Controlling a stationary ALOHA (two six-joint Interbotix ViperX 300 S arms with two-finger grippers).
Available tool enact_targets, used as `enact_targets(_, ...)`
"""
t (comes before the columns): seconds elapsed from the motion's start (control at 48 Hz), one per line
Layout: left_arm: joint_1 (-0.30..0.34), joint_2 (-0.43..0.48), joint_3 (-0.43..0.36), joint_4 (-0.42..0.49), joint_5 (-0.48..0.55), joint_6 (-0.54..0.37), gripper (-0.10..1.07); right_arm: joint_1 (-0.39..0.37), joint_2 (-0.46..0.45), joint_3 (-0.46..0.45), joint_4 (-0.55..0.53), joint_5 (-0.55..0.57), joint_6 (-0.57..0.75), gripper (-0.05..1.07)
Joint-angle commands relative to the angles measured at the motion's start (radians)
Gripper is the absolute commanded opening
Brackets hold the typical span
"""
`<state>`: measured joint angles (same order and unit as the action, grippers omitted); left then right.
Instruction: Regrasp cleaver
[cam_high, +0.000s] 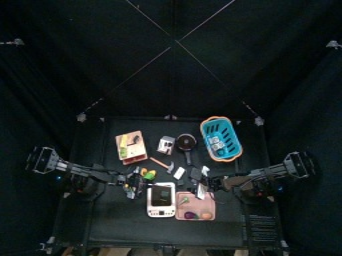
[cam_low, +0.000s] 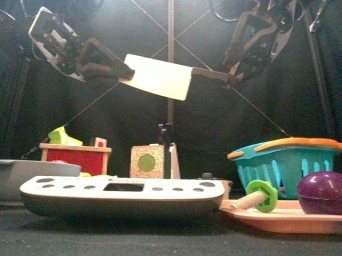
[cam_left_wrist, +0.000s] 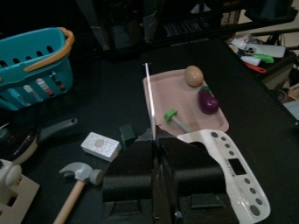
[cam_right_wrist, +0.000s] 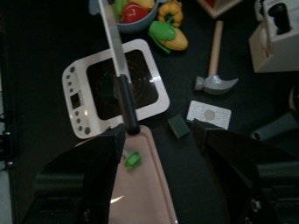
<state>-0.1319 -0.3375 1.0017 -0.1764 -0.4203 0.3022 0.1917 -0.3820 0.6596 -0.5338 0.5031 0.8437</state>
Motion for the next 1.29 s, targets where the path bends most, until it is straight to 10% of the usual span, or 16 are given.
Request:
enact_targets(0.0,0.005,-0.006,-0.011,0.005,-0.012,0.0,0.39,0.003,-0.011,-0.02,0.0,-0.035,0.002,0.94)
enact_targets(0.521,0.005,0.005,0.0,0.006,-0.071,0.002,0.39,-0.008,0.08,-0.032,0.003,-0.129,0.003,0.92)
enact_targets(1.271,0.006,0.049,-0.002,0.006,-0.083,0.002,0.39,-0.038,0.118,-0.04,0.089,-0.155,0.002,0.48)
